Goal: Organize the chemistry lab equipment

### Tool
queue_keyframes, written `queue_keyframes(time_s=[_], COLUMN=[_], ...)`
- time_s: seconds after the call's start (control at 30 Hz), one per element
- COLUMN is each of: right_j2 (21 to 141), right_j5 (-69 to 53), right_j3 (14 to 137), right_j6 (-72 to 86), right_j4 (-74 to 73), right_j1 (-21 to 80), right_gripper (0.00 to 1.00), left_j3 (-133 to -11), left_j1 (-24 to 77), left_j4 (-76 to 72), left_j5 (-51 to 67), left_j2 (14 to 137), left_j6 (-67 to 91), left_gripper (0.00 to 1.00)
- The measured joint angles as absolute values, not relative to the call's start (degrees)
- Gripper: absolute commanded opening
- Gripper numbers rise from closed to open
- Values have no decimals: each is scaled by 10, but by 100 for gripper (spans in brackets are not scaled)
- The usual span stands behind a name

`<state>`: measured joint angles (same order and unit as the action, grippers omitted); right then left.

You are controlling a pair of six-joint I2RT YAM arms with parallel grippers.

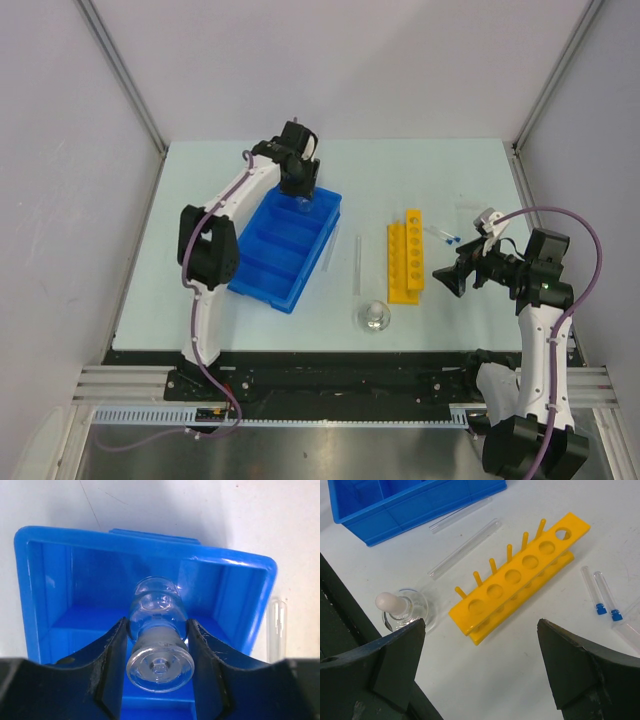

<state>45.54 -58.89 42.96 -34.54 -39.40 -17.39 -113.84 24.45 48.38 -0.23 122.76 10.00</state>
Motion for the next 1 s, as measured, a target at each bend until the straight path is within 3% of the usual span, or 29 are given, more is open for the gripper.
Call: queue_keyframes(time_s=[0.27,0.47,0.67,1.0], right_j2=[455,455,455,455], right_j5=[-588,-587,-583,-582], right_j3=[430,430,430,430], right_j6=[-346,-346,-346,-346], right_j4=[-394,-394,-394,-394], right_j1=[-169,-169,-170,-170], right_gripper=[99,100,100,100], left_j3=[-1179,-1179,-1179,-1178], left_j1=[244,244,244,244], left_j4=[492,494,490,489], left_j5=[-17,-20,-23,-29], left_j2=[1290,1312,1320,1314], left_j6=[91,88,85,85], left_gripper=[30,39,64,92])
